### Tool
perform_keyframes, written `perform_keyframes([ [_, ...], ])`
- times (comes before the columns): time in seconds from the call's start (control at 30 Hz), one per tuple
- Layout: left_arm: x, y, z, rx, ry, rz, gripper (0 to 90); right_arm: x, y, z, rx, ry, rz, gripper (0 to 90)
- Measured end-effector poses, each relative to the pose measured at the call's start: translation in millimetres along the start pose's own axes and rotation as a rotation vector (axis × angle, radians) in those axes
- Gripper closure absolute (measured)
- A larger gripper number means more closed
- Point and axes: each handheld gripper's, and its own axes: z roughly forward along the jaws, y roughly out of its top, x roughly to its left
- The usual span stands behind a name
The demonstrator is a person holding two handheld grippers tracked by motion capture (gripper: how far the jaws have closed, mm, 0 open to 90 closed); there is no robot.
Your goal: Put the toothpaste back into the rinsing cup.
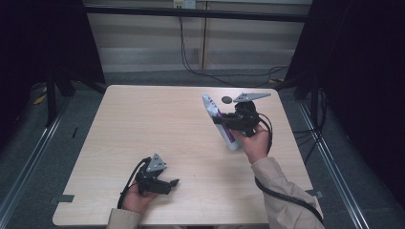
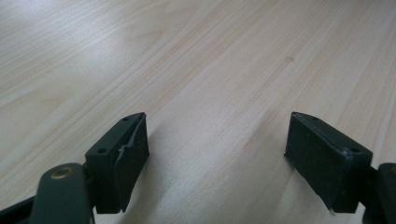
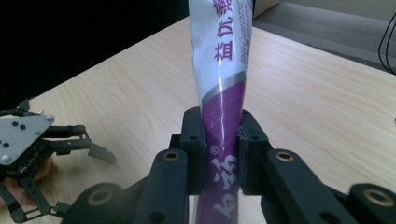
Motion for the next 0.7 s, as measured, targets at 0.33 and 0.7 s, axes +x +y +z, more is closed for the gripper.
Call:
perform_keyframes([
  [0.33,-0.1,0.0,0.1,-0.001,0.001,0.0,21.0,-7.4,6.7,-7.5,-0.044,-0.016,0.011,76.5],
  [0.7,-0.1,0.0,0.1,-0.001,-0.001,-0.001,21.0,-13.1,12.5,-11.4,-0.074,-0.042,0.015,76.6],
])
